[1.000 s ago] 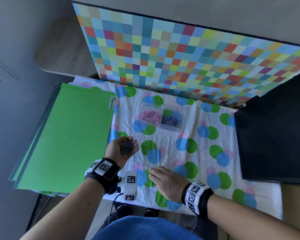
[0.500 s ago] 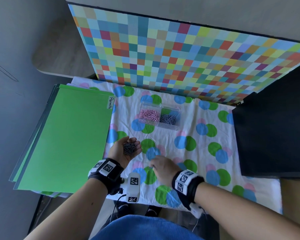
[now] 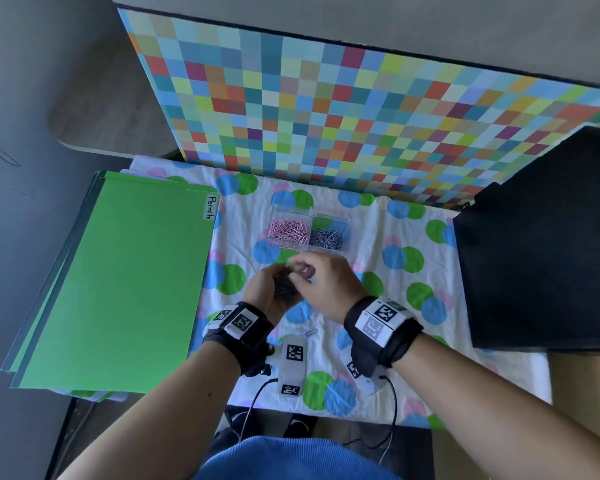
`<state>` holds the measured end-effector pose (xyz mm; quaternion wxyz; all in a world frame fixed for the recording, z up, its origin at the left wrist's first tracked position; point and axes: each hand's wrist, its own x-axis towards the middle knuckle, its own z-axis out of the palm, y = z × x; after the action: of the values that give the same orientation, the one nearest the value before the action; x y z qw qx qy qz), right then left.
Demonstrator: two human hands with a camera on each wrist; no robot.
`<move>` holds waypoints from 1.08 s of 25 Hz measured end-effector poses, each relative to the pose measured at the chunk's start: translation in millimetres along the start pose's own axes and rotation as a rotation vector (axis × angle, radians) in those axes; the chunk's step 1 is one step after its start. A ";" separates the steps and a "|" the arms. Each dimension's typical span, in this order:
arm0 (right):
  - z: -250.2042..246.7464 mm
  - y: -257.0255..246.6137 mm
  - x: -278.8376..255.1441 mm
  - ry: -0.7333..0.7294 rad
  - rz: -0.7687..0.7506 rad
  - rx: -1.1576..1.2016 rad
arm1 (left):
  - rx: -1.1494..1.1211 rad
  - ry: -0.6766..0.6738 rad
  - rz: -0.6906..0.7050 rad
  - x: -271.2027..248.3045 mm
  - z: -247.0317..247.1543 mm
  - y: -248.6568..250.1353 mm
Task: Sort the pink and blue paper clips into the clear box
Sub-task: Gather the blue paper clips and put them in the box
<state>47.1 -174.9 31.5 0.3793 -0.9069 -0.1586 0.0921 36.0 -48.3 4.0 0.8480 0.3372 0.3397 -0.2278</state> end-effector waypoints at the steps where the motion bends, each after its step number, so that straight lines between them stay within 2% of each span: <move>1: -1.0 9.3 -5.9 0.078 0.031 -0.001 | -0.019 0.023 0.000 2.4 -2.4 1.5; 2: 0.4 19.4 -14.6 0.095 0.068 -0.029 | -0.034 0.047 -0.005 4.0 -7.0 2.4; 3: 5.0 29.0 -25.2 0.015 0.104 -0.093 | -0.040 0.068 -0.008 5.0 -12.4 3.0; 4: 11.3 37.5 -37.3 -0.130 0.120 -0.189 | -0.037 0.087 -0.011 5.6 -17.5 2.5; 6: 27.4 47.7 -60.9 -0.339 0.050 -0.379 | -0.030 0.115 -0.014 4.9 -25.5 1.2; 8: 39.0 51.3 -76.4 -0.377 -0.036 -0.441 | -0.027 0.127 -0.018 5.0 -30.8 -0.8; 10: 43.4 58.0 -82.1 -0.320 -0.059 -0.459 | -0.015 0.143 -0.033 4.5 -34.0 -4.2; 13: 30.7 54.6 -77.6 -0.265 0.044 -0.322 | 0.004 0.171 -0.062 3.6 -37.3 -14.8; 15: 19.4 51.5 -68.2 -0.108 0.119 -0.186 | 0.027 0.192 -0.090 3.8 -33.9 -24.2; 16: 14.5 46.1 -61.5 -0.029 0.117 -0.126 | 0.035 0.194 -0.109 4.5 -30.0 -29.3; 18: 7.6 36.0 -49.6 0.011 0.036 -0.095 | 0.039 0.176 -0.130 5.3 -16.9 -36.8; 21: -4.9 30.4 -39.7 -0.003 -0.030 -0.163 | 0.059 0.151 -0.103 7.1 6.7 -36.8; 25: -41.7 51.0 -40.7 0.225 0.075 -0.081 | 0.088 0.083 -0.050 15.7 48.6 -12.5; 27: -56.5 64.3 -46.8 0.267 0.133 -0.078 | 0.137 0.055 0.013 27.9 77.1 4.0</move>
<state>33.7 -271.4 26.9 0.3544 -0.9337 -0.0498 -0.0107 89.6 -106.0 27.1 0.8147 0.4029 0.3441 -0.2355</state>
